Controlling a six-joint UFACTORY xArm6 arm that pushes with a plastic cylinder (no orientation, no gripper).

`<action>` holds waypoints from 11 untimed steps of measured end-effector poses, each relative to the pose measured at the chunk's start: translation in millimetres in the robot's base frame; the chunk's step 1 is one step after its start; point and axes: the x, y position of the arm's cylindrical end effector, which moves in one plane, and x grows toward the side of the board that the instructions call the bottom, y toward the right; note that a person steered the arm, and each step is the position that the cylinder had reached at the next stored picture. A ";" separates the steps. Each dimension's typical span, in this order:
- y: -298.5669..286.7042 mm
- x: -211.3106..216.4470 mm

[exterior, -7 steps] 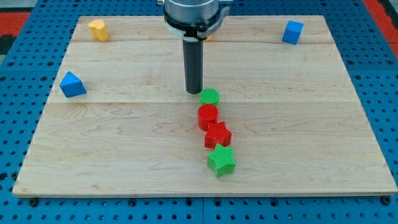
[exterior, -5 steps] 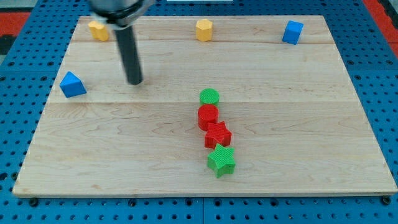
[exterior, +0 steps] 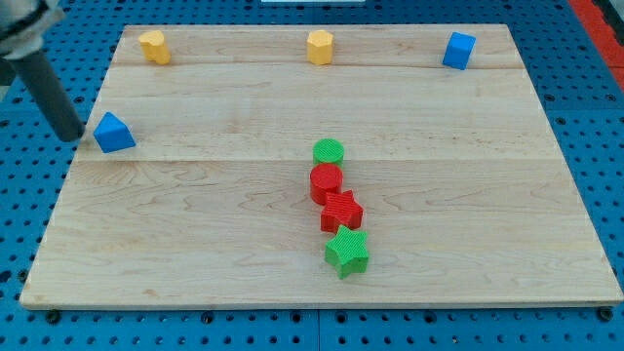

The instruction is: Place the hexagon diagonally top left to the green circle

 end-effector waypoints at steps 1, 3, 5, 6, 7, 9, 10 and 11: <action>20.2 -35.8; 233.2 -56.1; 420.8 -128.4; 403.4 -182.6; 328.8 -188.4; 249.5 -182.4; 313.9 -203.6; 349.4 -184.4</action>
